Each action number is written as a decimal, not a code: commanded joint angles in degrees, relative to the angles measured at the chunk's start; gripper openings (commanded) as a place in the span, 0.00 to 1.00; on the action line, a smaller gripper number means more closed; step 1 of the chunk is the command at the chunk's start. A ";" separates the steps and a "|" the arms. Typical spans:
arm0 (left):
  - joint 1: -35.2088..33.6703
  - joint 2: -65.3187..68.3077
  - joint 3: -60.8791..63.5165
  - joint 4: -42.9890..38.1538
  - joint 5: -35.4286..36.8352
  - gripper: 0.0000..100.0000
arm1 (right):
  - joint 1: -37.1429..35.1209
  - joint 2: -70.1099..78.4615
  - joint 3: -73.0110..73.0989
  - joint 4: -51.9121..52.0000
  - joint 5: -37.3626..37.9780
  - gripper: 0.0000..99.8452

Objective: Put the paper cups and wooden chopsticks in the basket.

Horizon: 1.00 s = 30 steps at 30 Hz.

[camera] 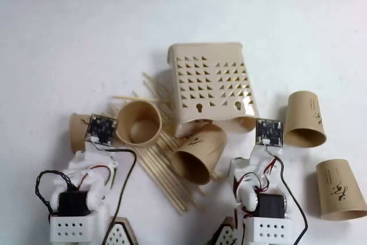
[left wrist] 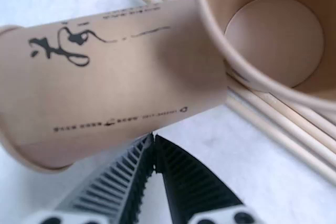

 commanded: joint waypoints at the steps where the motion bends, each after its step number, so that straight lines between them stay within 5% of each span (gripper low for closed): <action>1: 0.66 0.04 -0.26 0.26 0.53 0.03 | 0.40 -0.40 0.53 0.40 -0.26 0.02; 30: 0.66 0.04 -0.26 0.26 0.53 0.03 | -5.05 -0.57 -1.49 0.22 -0.26 0.02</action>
